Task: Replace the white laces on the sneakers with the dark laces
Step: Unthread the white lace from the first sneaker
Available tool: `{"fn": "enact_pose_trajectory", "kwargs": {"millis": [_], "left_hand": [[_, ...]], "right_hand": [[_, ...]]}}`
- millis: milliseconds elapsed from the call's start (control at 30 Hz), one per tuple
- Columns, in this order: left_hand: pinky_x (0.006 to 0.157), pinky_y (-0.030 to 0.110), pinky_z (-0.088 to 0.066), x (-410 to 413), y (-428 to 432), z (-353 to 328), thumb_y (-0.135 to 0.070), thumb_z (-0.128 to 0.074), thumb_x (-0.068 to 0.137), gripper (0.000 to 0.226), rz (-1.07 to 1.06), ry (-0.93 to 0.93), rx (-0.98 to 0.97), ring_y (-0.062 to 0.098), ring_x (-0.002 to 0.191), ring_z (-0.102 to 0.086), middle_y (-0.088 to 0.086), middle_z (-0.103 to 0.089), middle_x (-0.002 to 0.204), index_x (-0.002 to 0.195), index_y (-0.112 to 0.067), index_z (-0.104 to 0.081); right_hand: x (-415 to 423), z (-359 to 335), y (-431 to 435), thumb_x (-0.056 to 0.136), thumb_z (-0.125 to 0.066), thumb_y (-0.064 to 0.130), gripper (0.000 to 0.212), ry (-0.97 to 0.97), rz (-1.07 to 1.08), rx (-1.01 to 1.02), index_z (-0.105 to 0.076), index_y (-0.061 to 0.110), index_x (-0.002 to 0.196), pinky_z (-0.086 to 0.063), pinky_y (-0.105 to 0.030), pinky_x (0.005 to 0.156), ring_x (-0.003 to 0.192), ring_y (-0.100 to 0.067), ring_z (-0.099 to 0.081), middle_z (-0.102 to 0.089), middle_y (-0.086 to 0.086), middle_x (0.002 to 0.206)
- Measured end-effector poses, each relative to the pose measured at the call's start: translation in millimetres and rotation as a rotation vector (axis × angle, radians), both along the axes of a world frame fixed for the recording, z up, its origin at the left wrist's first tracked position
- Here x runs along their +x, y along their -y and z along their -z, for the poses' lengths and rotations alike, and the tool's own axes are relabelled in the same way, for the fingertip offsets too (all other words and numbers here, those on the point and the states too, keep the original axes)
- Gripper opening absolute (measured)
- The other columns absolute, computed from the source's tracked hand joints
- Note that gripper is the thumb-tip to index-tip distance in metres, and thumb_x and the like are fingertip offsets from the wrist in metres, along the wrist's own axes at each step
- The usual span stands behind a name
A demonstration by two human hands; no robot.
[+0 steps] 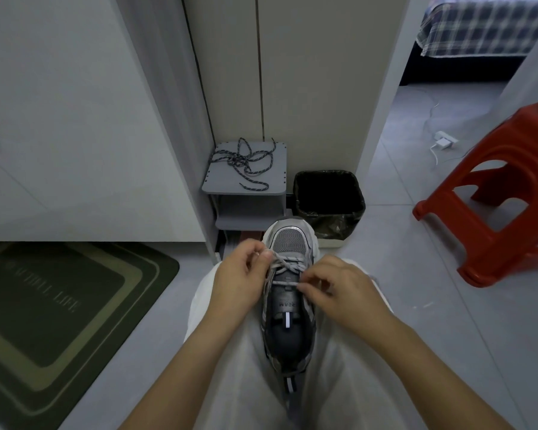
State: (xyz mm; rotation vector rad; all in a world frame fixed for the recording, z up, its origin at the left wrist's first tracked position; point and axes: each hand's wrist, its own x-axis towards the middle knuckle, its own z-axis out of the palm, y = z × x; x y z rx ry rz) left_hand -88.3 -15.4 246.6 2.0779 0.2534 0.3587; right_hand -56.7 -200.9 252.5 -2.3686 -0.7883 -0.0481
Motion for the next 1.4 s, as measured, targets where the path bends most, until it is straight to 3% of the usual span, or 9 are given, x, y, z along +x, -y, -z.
{"fn": "enact_pose_trajectory", "kwargs": {"millis": [133,300,400,667,867,967,1100,1233,1400], "left_hand": [[0.058,0.02,-0.041,6,-9,-2,-0.03,-0.066,0.083,0.013,0.006,-0.047,-0.059,0.002,0.054,-0.047,-0.011,-0.052,0.056,0.072,-0.028,-0.06],[0.071,0.027,-0.05,-12,-12,15,-0.033,-0.081,0.065,0.026,0.101,-0.268,-0.22,0.008,0.066,-0.059,0.002,-0.069,0.076,0.084,-0.022,-0.066],[0.064,0.023,-0.047,-12,-6,17,-0.013,-0.075,0.077,0.016,0.025,-0.194,-0.168,0.002,0.057,-0.055,-0.003,-0.065,0.065,0.069,-0.025,-0.067],[0.055,0.025,-0.041,3,-37,-16,-0.017,-0.07,0.082,0.015,-0.287,-0.061,-0.121,0.012,0.053,-0.05,0.001,-0.061,0.06,0.067,-0.018,-0.067],[0.06,0.037,-0.048,-9,-20,6,-0.064,-0.059,0.076,0.057,0.031,-0.39,-0.012,0.013,0.055,-0.054,0.006,-0.065,0.059,0.063,-0.009,-0.067],[0.053,0.025,-0.039,-15,-2,15,-0.039,-0.067,0.082,0.033,0.028,-0.258,0.016,0.002,0.049,-0.048,-0.006,-0.058,0.051,0.059,-0.016,-0.065],[0.062,0.027,-0.047,-13,-1,9,-0.027,-0.068,0.083,0.02,-0.123,-0.162,0.024,0.01,0.061,-0.061,-0.008,-0.065,0.063,0.064,-0.026,-0.065],[0.048,0.017,-0.043,-11,-35,-15,-0.022,-0.064,0.087,0.016,-0.407,-0.048,-0.2,-0.001,0.045,-0.054,0.002,-0.064,0.067,0.076,-0.012,-0.067],[0.058,0.027,-0.044,-19,-33,-9,-0.033,-0.058,0.091,0.029,-0.209,-0.327,-0.231,0.015,0.053,-0.057,0.009,-0.069,0.067,0.074,-0.012,-0.07]], "right_hand": [[-4,3,-7,0.08,-0.068,0.039,0.018,-0.009,0.03,-0.028,-0.068,0.025,0.092,-0.046,-0.029,0.073,0.077,-0.011,-0.056,-0.06,0.011,0.085],[-4,4,-3,0.079,-0.065,0.045,0.022,-0.034,0.088,0.02,-0.066,0.026,0.089,-0.05,-0.035,0.07,0.069,-0.008,-0.057,-0.057,0.017,0.071],[-6,4,-3,0.08,-0.063,0.043,0.021,-0.049,0.075,0.015,-0.065,0.026,0.092,-0.051,-0.036,0.07,0.069,-0.008,-0.056,-0.056,0.018,0.072],[-9,4,-5,0.078,-0.069,0.041,0.022,-0.067,0.103,-0.014,-0.067,0.026,0.094,-0.047,-0.027,0.071,0.07,-0.013,-0.06,-0.058,0.016,0.067],[-10,9,-4,0.081,-0.068,0.036,0.012,-0.115,0.145,0.038,-0.066,0.027,0.088,-0.044,-0.023,0.062,0.061,-0.003,-0.052,-0.051,0.02,0.059],[-9,9,-5,0.081,-0.068,0.036,0.011,-0.131,0.138,0.041,-0.065,0.029,0.088,-0.045,-0.024,0.062,0.062,-0.003,-0.052,-0.052,0.019,0.06],[-10,8,-5,0.081,-0.068,0.035,0.012,-0.139,0.146,0.053,-0.065,0.027,0.09,-0.046,-0.023,0.063,0.065,-0.005,-0.055,-0.052,0.019,0.06],[-9,6,-3,0.082,-0.068,0.034,0.011,-0.166,0.155,0.06,-0.066,0.026,0.089,-0.046,-0.021,0.065,0.066,-0.005,-0.056,-0.054,0.018,0.059],[-7,5,-6,0.081,-0.068,0.033,0.004,-0.16,0.156,0.053,-0.068,0.028,0.082,-0.05,-0.028,0.07,0.072,-0.005,-0.06,-0.063,0.015,0.071]]}}
